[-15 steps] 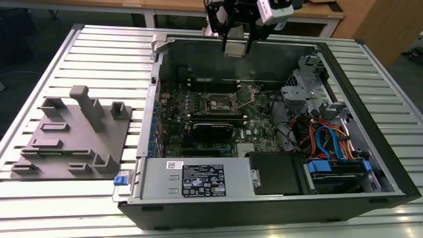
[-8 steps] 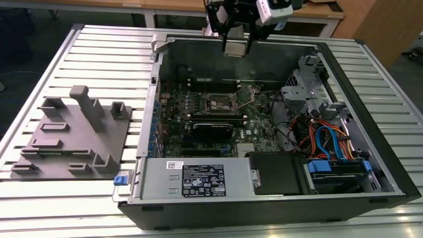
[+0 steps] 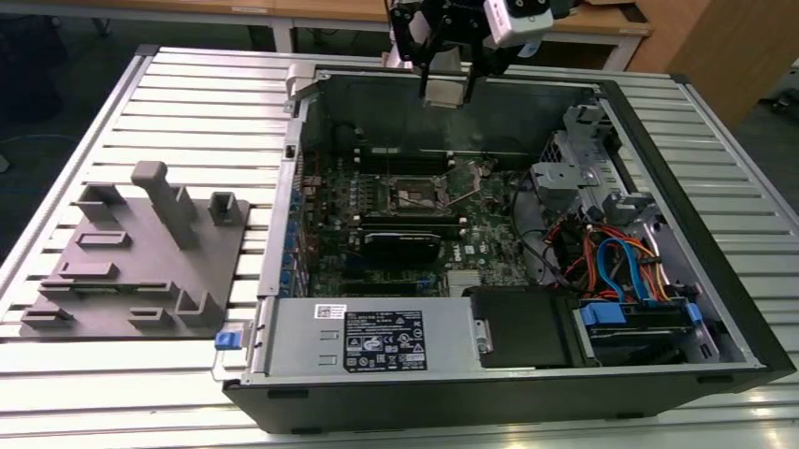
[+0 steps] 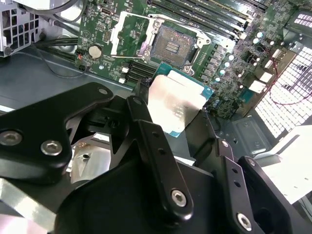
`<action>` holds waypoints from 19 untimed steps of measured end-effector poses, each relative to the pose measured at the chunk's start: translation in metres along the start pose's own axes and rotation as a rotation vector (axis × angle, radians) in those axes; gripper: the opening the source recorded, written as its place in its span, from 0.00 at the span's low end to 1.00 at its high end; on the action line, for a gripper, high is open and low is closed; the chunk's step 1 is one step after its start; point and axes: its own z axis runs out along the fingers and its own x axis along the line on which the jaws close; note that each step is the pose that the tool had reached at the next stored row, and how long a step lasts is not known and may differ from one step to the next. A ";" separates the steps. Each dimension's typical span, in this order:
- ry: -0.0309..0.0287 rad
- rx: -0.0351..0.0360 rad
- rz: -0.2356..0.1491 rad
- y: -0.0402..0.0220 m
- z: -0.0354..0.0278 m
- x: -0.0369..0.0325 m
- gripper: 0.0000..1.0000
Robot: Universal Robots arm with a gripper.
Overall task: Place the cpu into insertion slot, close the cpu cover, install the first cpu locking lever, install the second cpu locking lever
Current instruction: 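Place the cpu into insertion slot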
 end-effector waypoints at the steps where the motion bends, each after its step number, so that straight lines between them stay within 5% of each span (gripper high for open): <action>1: -0.0001 0.0000 0.000 0.0000 0.0000 0.0000 0.54; 19: -0.0016 -0.0003 0.018 0.0000 0.0000 0.0000 0.54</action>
